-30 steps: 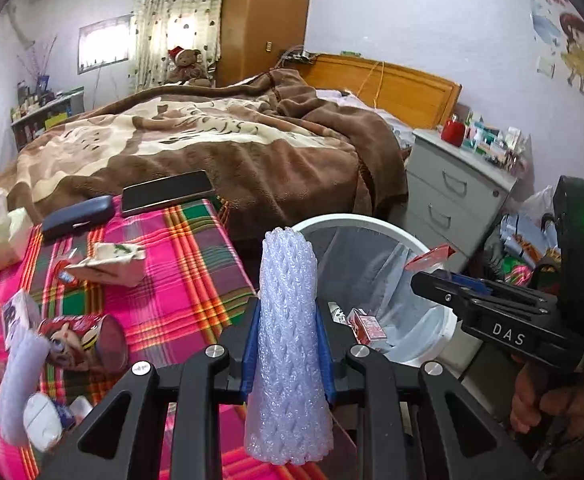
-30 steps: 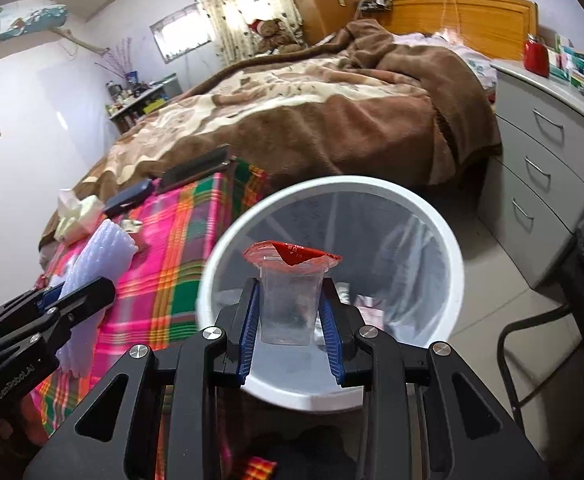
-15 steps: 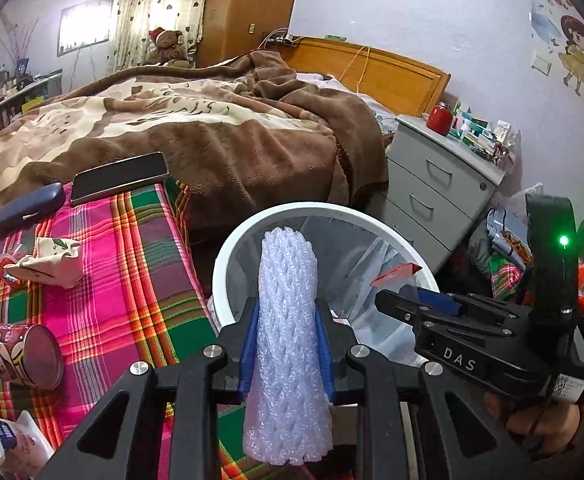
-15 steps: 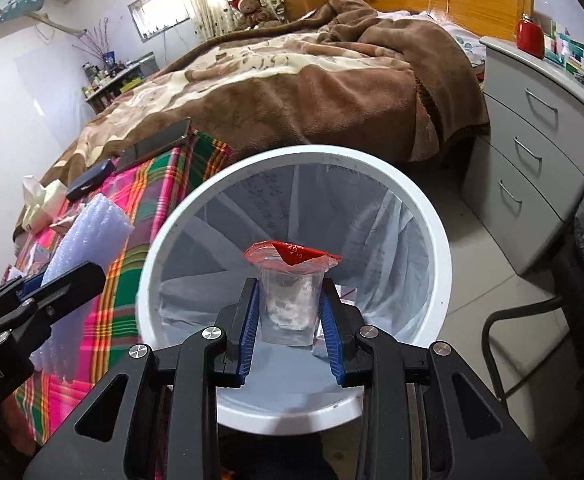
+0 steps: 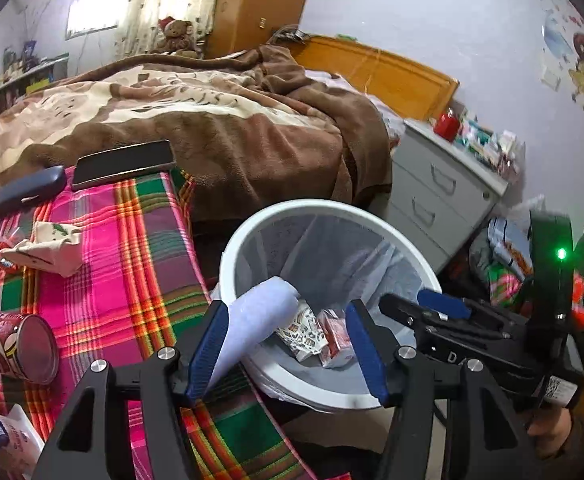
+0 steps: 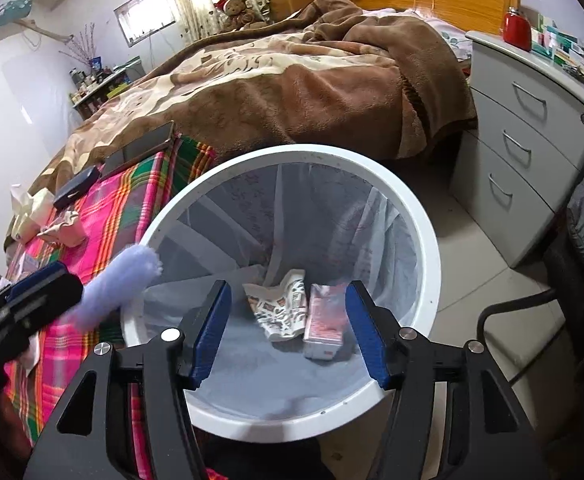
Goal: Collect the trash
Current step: 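Lower the white foam net into the bin and open the left tool, then move both tools back over the bed toward the cans and bottle, then grasp the red milk can with the right tool while the left tool grasps the plastic bottle, then carry the can over the bin and open the right tool while the left tool drops the bottle in, then move both open tools back over the bed toward the remaining trash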
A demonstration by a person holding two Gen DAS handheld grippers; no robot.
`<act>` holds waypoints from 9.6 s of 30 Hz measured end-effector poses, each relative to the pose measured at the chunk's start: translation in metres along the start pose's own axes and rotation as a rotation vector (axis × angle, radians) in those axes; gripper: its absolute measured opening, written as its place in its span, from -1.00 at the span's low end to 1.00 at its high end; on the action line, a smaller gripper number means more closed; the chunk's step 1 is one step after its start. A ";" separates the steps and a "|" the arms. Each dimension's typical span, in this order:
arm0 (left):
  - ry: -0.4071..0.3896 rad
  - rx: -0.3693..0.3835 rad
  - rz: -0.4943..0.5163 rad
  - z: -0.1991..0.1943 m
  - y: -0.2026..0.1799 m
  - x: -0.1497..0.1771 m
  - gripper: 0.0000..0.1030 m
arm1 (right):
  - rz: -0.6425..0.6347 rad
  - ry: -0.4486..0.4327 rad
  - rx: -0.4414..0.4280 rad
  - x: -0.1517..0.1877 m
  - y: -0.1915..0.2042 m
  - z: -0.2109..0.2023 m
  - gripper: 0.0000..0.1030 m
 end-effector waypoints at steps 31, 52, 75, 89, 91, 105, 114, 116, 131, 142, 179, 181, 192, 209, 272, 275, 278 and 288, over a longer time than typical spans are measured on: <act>0.056 -0.160 -0.008 0.035 0.066 -0.003 0.14 | 0.016 -0.043 -0.028 0.000 0.012 -0.007 0.18; 0.038 0.022 -0.031 0.021 0.018 -0.008 -0.23 | 0.048 -0.083 -0.027 0.001 0.010 -0.024 0.18; -0.071 -0.096 -0.090 -0.072 0.083 0.012 0.04 | -0.056 -0.136 -0.082 -0.005 0.079 -0.035 0.18; -0.196 -0.242 -0.246 -0.152 0.192 0.021 0.15 | -0.169 -0.103 -0.200 -0.009 0.151 -0.013 0.18; -0.206 -0.275 -0.266 -0.162 0.209 0.022 0.16 | -0.184 -0.092 -0.213 -0.009 0.159 -0.011 0.18; -0.177 -0.394 -0.459 -0.188 0.316 0.031 0.33 | -0.431 -0.063 -0.315 -0.035 0.236 0.018 0.18; -0.154 -0.358 -0.580 -0.173 0.349 0.020 0.38 | -0.516 0.002 -0.413 -0.039 0.261 0.040 0.18; -0.139 -0.361 -0.587 -0.165 0.352 0.014 0.38 | -0.539 0.017 -0.420 -0.036 0.266 0.043 0.18; -0.020 -0.363 -0.530 -0.111 0.341 -0.005 0.43 | -0.651 0.085 -0.433 -0.033 0.275 0.057 0.24; 0.009 -0.400 -0.509 -0.116 0.356 0.000 0.46 | -0.720 0.119 -0.425 -0.032 0.295 0.068 0.29; -0.096 -0.354 -0.468 -0.144 0.326 0.001 0.24 | -0.465 0.047 -0.421 -0.038 0.265 0.042 0.11; -0.102 -0.349 -0.458 -0.148 0.318 0.001 0.24 | -0.449 0.036 -0.421 -0.038 0.260 0.037 0.11; -0.141 -0.286 -0.358 -0.168 0.251 -0.004 0.24 | -0.351 -0.044 -0.378 -0.041 0.212 0.002 0.11; -0.119 -0.176 -0.156 -0.130 0.124 -0.010 0.24 | -0.201 -0.125 -0.243 -0.034 0.116 -0.032 0.11; 0.035 -0.090 -0.030 -0.022 0.024 -0.005 0.31 | -0.061 -0.049 0.008 -0.017 0.024 -0.026 0.24; 0.023 -0.103 -0.050 -0.033 0.037 -0.002 0.31 | -0.070 -0.057 0.000 -0.016 0.036 -0.028 0.24; 0.008 -0.125 -0.054 -0.043 0.047 0.001 0.31 | -0.084 -0.065 -0.005 -0.015 0.047 -0.030 0.24; -0.060 -0.181 -0.100 -0.090 0.093 0.012 0.31 | -0.136 -0.106 -0.064 -0.011 0.091 -0.038 0.24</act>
Point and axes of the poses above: each gripper's, at about its wrist camera, not at the fingertips, and z roughly the way its jaws point, y to its left, x to its underside, the point moved 3 cm from there along z, roughly the way its jaws point, and after that the axes turned 11 degrees about -z, right-handed, at the moved point
